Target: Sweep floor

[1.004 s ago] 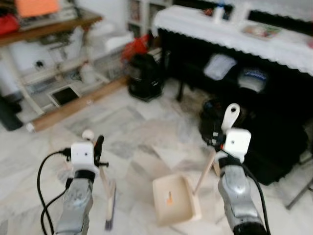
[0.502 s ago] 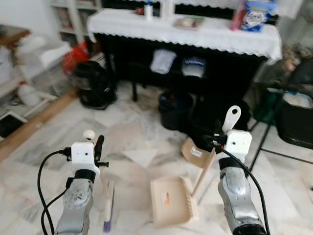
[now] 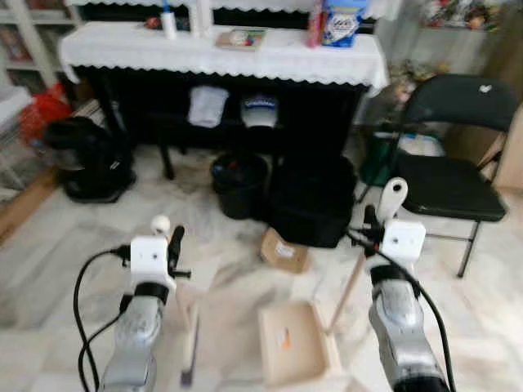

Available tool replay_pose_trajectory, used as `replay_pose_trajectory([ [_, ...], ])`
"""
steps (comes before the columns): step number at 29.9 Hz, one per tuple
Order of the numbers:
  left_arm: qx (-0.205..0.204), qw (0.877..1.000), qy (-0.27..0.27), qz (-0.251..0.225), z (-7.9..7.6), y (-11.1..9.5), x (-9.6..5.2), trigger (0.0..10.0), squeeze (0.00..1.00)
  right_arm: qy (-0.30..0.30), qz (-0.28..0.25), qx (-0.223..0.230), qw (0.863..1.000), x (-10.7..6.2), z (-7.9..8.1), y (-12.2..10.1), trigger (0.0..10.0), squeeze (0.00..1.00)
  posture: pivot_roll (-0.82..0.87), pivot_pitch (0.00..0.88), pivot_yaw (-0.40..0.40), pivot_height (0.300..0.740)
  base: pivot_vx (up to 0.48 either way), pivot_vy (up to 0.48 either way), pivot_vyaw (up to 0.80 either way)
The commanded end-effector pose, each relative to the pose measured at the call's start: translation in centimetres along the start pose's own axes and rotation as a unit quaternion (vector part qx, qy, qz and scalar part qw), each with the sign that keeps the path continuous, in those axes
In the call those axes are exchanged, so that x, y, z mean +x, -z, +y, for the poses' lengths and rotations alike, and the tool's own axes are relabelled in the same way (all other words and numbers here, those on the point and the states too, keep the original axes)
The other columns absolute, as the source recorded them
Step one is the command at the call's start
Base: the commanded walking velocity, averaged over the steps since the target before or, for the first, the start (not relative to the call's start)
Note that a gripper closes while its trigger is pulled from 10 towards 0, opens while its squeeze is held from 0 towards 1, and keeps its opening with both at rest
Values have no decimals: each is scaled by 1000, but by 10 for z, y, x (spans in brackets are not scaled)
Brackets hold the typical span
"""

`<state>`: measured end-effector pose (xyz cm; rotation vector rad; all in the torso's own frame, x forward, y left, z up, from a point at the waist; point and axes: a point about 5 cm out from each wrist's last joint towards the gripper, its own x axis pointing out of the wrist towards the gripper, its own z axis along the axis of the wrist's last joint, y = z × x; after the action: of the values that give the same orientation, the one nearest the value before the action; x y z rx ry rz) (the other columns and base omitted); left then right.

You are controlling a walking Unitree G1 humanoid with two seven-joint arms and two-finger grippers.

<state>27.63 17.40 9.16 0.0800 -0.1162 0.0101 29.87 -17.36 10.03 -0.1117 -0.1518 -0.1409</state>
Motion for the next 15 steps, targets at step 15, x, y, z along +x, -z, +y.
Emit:
replay_pose_trajectory([
  [15,4,1000,3,-22,4,-9,4,10000,0,-6,-28,14,999,5,6,-11,10000,0,44,0,14,740,0,0,0],
])
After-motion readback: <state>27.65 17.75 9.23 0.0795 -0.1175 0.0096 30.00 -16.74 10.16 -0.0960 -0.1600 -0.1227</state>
